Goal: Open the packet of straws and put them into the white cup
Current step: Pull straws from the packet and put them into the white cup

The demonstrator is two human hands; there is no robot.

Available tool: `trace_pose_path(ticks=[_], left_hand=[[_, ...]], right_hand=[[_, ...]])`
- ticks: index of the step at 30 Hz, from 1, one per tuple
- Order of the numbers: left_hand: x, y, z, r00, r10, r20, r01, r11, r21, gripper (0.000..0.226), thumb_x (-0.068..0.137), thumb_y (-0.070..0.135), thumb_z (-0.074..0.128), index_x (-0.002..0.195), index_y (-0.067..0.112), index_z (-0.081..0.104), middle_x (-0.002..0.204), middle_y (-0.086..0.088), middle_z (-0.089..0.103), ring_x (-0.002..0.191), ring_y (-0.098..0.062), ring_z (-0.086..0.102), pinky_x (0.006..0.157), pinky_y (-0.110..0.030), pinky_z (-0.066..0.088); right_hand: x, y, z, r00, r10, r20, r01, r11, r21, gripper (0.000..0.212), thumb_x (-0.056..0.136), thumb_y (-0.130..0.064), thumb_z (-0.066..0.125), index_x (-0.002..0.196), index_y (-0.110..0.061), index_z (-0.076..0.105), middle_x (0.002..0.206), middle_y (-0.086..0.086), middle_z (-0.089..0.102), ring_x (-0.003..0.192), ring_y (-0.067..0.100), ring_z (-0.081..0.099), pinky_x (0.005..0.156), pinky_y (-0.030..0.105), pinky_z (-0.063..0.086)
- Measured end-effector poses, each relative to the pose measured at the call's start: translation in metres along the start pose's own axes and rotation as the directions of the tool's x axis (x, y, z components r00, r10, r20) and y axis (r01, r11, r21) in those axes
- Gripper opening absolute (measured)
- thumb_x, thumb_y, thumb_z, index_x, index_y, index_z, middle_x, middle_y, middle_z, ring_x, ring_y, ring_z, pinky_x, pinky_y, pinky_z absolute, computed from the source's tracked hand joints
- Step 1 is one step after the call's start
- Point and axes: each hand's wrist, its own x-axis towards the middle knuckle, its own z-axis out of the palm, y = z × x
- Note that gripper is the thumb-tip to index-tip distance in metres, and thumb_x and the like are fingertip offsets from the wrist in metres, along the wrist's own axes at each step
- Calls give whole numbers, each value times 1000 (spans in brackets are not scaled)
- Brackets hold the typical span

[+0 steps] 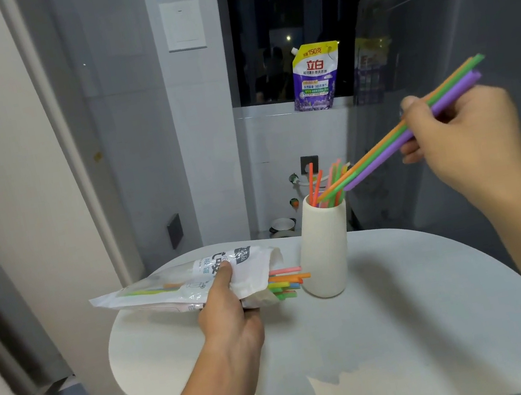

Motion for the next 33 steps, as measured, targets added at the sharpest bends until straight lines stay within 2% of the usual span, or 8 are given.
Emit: trace_pose_path(ticks=[7,13,19,23,25,27,30,33], left_hand=[[0,-1,-2,1000,0,5,0,999,48,46,94,14,75,137,11,62,126,-6,75,106,-23,75,62,-34,66],[1,-2,-2,1000,2,4,-2,998,63,46,93,13,75,137,10,62,126,-7,75,98,-23,75,54,-32,64],[0,-3,-1,1000,11,4,-11,997,72,45,93,12,74,137,10,62,125,-7,76,97,-22,75,60,-34,66],[1,-5,-2,1000,10,12,-11,996,88,45,94,13,74,136,10,62,125,-6,76,101,-23,75,68,-36,66],[3,-5,-3,1000,10,15,-11,996,93,45,93,14,75,136,10,62,125,-6,76,102,-24,76,70,-39,65],[2,-5,-3,1000,11,16,-12,996,93,45,93,13,75,137,10,62,125,-7,76,99,-23,76,68,-39,66],[2,-5,-3,1000,12,19,-14,995,94,46,93,13,75,137,10,61,126,-7,75,99,-24,75,69,-41,65],[1,-5,-3,1000,12,23,-14,995,95,47,93,13,75,138,11,61,126,-6,76,102,-24,76,71,-42,65]], right_hand=[[17,0,29,989,16,147,-3,996,-94,30,98,-33,59,85,-8,68,73,4,71,61,13,70,62,29,59],[26,4,52,972,26,235,11,988,-157,29,98,-35,59,89,-9,66,79,8,70,66,16,70,59,24,54],[31,19,71,937,105,334,-23,970,-241,35,94,-42,63,87,-7,67,80,10,72,67,20,72,65,31,58],[24,35,78,924,151,352,-61,966,-253,38,88,-44,70,85,-6,69,79,12,73,71,25,73,72,41,62],[21,41,80,935,153,320,-92,976,-200,34,88,-40,72,87,-5,69,81,12,73,69,24,73,66,34,61],[19,44,80,949,122,291,-78,984,-157,35,87,-38,73,104,-7,69,85,10,73,69,23,72,62,29,59],[15,48,83,960,71,270,-33,989,-144,60,87,-37,74,140,-18,50,88,3,68,79,21,70,78,39,59],[10,53,83,964,-37,264,94,974,-208,49,96,-34,64,142,-23,50,102,4,62,90,23,65,83,39,55]])
